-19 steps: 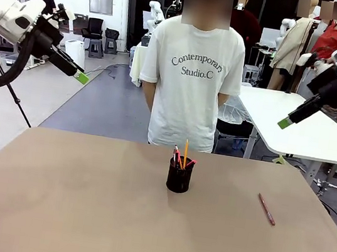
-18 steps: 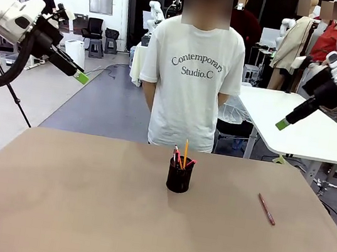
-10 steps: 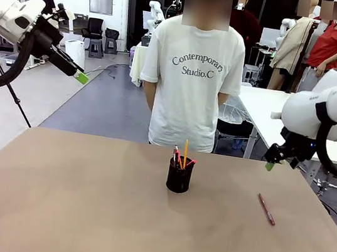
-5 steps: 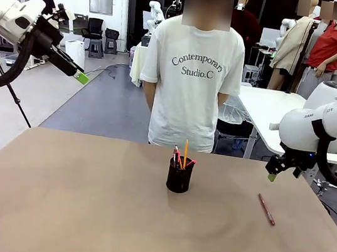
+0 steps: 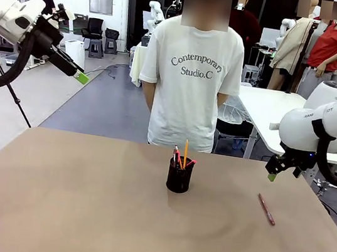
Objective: Place the pens into the pen holder.
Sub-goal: Pick up a writing instrument from the table and place it into the Pen holder.
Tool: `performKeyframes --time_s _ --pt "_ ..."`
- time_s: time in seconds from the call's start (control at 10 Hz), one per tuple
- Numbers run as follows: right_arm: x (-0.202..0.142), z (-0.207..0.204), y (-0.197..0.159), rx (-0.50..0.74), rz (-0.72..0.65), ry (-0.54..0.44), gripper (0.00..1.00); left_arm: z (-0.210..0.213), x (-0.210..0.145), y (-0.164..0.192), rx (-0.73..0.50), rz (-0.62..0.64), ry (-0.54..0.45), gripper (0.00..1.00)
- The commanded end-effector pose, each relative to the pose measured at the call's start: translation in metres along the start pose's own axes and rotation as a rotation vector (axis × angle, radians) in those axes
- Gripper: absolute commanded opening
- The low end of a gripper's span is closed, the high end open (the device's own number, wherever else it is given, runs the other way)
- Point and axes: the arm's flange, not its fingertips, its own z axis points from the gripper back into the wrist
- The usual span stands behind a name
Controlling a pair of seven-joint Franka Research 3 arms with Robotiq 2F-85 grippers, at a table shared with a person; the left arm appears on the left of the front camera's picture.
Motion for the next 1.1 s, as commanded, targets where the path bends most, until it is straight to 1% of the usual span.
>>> performKeyframes --time_s 0.0,0.3,0.6,0.8,0.9,1.0 --pt "0.015 -0.006 0.022 -0.006 -0.074 0.11 1.0 0.001 0.0 -0.001 -0.002 0.015 -0.004 1.0" --pt "0.032 -0.027 0.044 -0.058 -0.074 0.222 1.0 0.001 0.0 -0.001 -0.002 0.015 -0.004 1.0" --pt "0.045 -0.055 0.051 -0.072 -0.096 0.283 1.0 0.001 0.0 -0.001 -0.002 0.015 -0.004 1.0" --pt "0.047 -0.073 0.048 -0.075 -0.105 0.286 1.0 0.001 0.0 -0.001 -0.002 0.015 -0.004 1.0" --pt "0.044 -0.079 0.046 -0.063 -0.107 0.261 1.0 0.001 0.0 -0.001 -0.002 0.015 -0.004 1.0" --pt "0.038 -0.084 0.044 -0.055 -0.149 0.234 1.0 0.001 0.0 -0.001 -0.002 0.015 -0.004 1.0"
